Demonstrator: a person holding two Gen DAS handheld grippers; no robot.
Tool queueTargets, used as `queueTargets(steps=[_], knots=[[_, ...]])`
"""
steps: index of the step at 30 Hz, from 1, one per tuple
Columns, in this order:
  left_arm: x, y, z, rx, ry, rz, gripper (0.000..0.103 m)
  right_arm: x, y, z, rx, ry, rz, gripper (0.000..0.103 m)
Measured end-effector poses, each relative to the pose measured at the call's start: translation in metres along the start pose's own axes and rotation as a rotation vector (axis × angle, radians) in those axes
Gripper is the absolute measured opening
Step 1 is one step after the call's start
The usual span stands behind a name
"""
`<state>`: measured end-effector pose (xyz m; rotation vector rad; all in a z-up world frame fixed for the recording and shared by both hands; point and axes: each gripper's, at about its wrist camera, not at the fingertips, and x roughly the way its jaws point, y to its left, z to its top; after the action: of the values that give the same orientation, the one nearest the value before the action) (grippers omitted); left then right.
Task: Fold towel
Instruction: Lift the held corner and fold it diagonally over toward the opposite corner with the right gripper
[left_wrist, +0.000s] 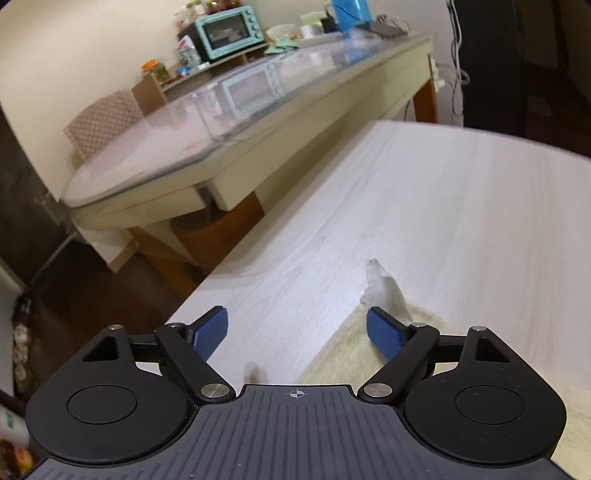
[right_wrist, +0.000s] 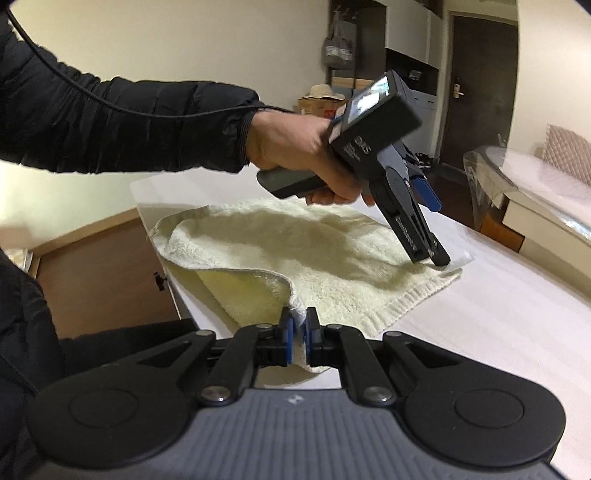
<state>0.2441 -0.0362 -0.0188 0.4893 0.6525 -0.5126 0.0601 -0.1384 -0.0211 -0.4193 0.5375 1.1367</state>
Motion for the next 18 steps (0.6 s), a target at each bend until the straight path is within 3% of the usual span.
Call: queueTargets(steps=[4, 12, 18], knots=[[-0.065, 0.017, -0.036, -0.043, -0.013, -0.005, 0.089, -0.006, 0.007, 0.001, -0.034, 0.000, -0.010, 0.006], [-0.185, 0.010, -0.148, 0.002, 0.056, 0.060, 0.092, -0.013, 0.017, 0.004, -0.044, 0.010, -0.015, 0.006], [-0.211, -0.014, -0.193, -0.026, 0.072, 0.067, 0.092, -0.019, 0.018, 0.012, -0.048, 0.027, -0.033, 0.006]])
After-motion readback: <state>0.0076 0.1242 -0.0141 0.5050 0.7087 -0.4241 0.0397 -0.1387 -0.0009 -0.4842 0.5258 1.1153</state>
